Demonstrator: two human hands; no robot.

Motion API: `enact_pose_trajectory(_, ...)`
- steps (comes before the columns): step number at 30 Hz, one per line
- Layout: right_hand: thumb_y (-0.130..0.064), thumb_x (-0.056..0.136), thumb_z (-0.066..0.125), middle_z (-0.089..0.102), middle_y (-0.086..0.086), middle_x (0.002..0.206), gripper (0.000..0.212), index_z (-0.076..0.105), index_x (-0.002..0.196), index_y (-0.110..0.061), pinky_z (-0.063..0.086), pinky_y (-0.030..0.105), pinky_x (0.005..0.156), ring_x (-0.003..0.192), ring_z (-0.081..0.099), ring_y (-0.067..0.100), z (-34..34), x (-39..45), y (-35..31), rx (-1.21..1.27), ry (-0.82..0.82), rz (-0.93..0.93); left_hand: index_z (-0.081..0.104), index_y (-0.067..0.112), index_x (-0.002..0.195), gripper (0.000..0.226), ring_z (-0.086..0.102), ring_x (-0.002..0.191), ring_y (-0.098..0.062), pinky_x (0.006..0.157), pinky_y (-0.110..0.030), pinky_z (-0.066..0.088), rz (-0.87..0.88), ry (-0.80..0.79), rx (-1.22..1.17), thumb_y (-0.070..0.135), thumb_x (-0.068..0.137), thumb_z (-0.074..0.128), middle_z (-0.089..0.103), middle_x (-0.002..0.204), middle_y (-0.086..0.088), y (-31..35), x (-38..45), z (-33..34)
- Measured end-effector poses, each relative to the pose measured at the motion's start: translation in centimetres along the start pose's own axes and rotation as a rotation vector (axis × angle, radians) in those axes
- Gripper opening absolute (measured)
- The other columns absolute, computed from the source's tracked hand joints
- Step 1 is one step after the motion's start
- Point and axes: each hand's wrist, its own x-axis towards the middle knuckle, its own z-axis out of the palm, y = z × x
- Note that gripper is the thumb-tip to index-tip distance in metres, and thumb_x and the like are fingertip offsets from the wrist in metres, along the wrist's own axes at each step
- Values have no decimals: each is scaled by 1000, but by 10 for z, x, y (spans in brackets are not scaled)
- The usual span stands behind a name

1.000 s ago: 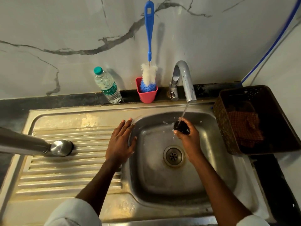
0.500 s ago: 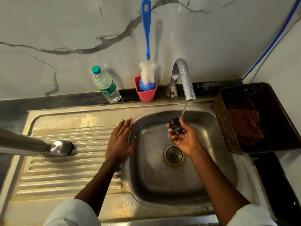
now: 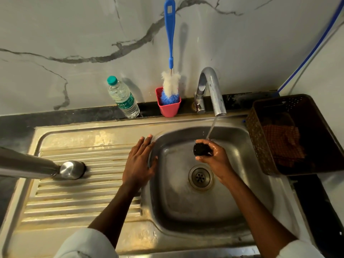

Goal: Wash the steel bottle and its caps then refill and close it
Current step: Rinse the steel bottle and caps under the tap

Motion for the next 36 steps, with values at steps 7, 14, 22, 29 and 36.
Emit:
enact_pose_trajectory(7,-4,91,71,69,10,129,43,66,131,-19,57,36,83,111,71,27,-4,13,-3,306,9,208,38,25,163,71,14,163,-20,128,-52,26,18,7,-9,53,98,45,26,173,4,0,-1,-3)
enact_pose_trajectory(14,-31,97,65,71,25,110,41,60,125,-1,63,33,67,89,76,34,0,19,-7,836,83,510,33,26,165,74,11,163,-19,129,-52,25,13,0,1,52,97,46,22,174,6,1,-1,-2)
enact_pose_trajectory(22,-30,95,67,70,21,104,31,63,114,-6,63,34,70,90,72,30,17,28,-21,954,49,503,34,26,164,72,11,163,-19,129,-52,24,7,4,-4,50,97,49,22,174,5,2,-1,-3)
enact_pose_trajectory(29,2,71,86,70,-13,121,62,68,121,-31,57,27,92,116,64,9,2,-12,-2,-329,168,-98,33,28,164,72,9,163,-19,130,-53,23,7,-3,-3,45,99,57,21,174,6,3,-1,-3)
enact_pose_trajectory(36,-20,87,84,61,1,135,64,52,142,-20,44,16,102,124,58,9,2,-46,-26,-480,364,-455,32,29,164,76,9,163,-18,131,-50,19,17,1,-4,57,95,44,21,174,6,4,-2,-4)
